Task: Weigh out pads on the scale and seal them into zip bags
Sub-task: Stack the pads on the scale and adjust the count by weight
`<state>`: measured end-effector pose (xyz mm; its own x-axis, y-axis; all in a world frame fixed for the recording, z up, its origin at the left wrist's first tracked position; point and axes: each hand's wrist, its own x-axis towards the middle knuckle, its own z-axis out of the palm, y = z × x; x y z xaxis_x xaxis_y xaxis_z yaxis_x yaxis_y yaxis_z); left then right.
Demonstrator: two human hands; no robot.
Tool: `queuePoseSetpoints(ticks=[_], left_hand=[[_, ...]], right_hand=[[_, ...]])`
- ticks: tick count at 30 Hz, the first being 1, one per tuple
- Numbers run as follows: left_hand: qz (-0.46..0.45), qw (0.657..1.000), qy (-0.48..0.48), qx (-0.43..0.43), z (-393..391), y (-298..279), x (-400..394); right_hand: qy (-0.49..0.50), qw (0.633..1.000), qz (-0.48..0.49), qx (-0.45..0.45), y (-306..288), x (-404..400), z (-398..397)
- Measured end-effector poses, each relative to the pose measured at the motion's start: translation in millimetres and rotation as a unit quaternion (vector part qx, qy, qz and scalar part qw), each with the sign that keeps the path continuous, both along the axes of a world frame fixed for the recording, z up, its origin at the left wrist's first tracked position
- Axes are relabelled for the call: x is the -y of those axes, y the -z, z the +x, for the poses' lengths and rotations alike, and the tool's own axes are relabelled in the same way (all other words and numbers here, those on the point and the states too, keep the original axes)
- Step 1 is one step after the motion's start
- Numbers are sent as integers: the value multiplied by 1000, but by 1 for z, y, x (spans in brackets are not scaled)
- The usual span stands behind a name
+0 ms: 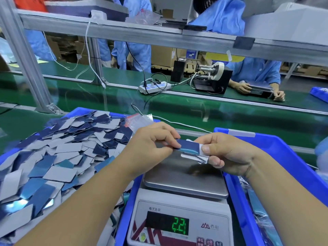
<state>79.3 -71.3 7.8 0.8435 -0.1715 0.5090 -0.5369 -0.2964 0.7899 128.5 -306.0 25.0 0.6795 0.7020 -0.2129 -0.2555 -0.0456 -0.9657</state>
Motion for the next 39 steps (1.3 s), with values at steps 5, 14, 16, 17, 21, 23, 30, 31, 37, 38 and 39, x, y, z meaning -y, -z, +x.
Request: queuePoseSetpoints(ticks=[5, 14, 16, 17, 21, 23, 30, 31, 37, 38, 39], left_hand=[[85, 996, -5, 26, 0, 1, 1], [57, 997, -39, -25, 4, 2, -7], [115, 992, -37, -33, 6, 4, -7], [147, 988, -35, -40, 7, 5, -7], [185, 980, -33, -63, 8, 6, -5], [195, 978, -41, -66, 9, 6, -4], [176, 981, -67, -45, 10, 5, -5], [170, 982, -65, -52, 10, 5, -6], [228, 971, -54, -58, 10, 7, -4], [231, 970, -55, -54, 10, 8, -5], [228, 971, -55, -52, 11, 8, -6]], right_hand=[[37, 999, -35, 4, 0, -9, -3], [114, 844, -255, 457, 3, -28, -13], [79, 815, -296, 491, 5, -31, -15], [69, 803, -314, 503, 6, -32, -15], [64, 785, -335, 517, 7, -32, -14], [67, 781, -336, 522, 7, -32, -13], [112, 793, -284, 527, 6, -36, -15], [114, 808, -280, 505, 5, -34, -14], [65, 852, -296, 428, 6, -32, -11], [65, 869, -281, 403, 5, -31, -10], [63, 888, -262, 373, 4, -29, -9]])
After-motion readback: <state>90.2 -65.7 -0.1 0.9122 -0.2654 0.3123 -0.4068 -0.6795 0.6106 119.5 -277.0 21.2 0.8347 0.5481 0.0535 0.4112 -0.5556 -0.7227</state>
